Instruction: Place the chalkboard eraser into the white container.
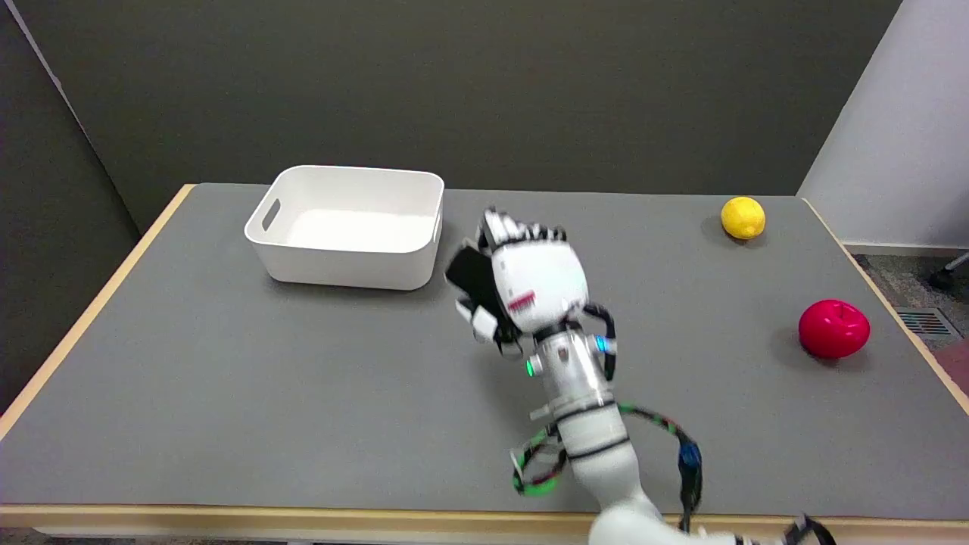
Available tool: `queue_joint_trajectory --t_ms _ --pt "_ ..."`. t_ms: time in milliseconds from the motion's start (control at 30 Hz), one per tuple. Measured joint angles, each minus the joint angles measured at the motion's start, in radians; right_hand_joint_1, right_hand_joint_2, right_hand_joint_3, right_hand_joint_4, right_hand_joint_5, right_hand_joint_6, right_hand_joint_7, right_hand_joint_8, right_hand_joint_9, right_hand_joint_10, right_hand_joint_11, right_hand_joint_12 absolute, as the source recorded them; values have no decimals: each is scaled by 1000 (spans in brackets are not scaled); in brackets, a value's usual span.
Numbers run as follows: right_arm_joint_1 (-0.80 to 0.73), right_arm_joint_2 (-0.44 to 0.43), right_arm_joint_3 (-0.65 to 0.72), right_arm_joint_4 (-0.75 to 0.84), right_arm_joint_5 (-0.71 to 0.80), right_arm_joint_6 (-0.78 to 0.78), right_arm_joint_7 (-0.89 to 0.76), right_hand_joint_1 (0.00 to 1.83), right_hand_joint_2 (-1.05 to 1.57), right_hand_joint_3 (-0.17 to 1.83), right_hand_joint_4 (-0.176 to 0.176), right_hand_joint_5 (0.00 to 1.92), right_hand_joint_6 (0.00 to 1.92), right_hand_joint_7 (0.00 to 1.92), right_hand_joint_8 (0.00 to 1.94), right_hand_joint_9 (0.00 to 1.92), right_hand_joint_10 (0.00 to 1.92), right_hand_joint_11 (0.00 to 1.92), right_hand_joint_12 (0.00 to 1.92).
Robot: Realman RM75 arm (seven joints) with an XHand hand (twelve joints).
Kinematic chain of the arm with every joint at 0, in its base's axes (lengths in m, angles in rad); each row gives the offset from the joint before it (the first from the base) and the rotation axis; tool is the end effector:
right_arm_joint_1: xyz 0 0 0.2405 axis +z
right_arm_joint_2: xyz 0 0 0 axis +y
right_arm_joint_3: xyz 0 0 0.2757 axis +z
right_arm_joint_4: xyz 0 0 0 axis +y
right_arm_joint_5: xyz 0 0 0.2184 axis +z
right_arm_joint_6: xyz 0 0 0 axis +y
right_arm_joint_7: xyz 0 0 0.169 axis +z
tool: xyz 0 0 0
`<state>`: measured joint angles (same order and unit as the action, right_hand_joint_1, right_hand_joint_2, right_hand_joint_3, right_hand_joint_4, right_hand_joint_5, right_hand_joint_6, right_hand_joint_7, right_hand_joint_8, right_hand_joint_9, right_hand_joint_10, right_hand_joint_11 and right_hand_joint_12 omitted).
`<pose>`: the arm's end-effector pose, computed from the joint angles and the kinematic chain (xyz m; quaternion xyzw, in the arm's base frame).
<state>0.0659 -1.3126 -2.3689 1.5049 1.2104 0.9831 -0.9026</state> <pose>-0.2514 -0.3312 0.1745 0.6796 0.0789 0.1711 0.7090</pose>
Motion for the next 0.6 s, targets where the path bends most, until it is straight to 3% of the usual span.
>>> queue_joint_trajectory --t_ms 200,333,500,600 --pt "147 3 2 -70 -22 -29 73 1137 1211 286 -176 546 1623 615 1662 766 1786 650 1921" --pt "245 -2 -4 -153 -19 -55 145 1127 1269 189 -176 527 1635 591 1677 740 1713 498 1921" --pt "380 -15 -11 -319 5 -123 252 1122 1277 191 -176 514 1653 576 1693 732 1719 323 1921" --pt "472 -29 -16 -443 23 -183 327 1122 1269 208 -176 514 1654 576 1695 725 1715 312 1921"
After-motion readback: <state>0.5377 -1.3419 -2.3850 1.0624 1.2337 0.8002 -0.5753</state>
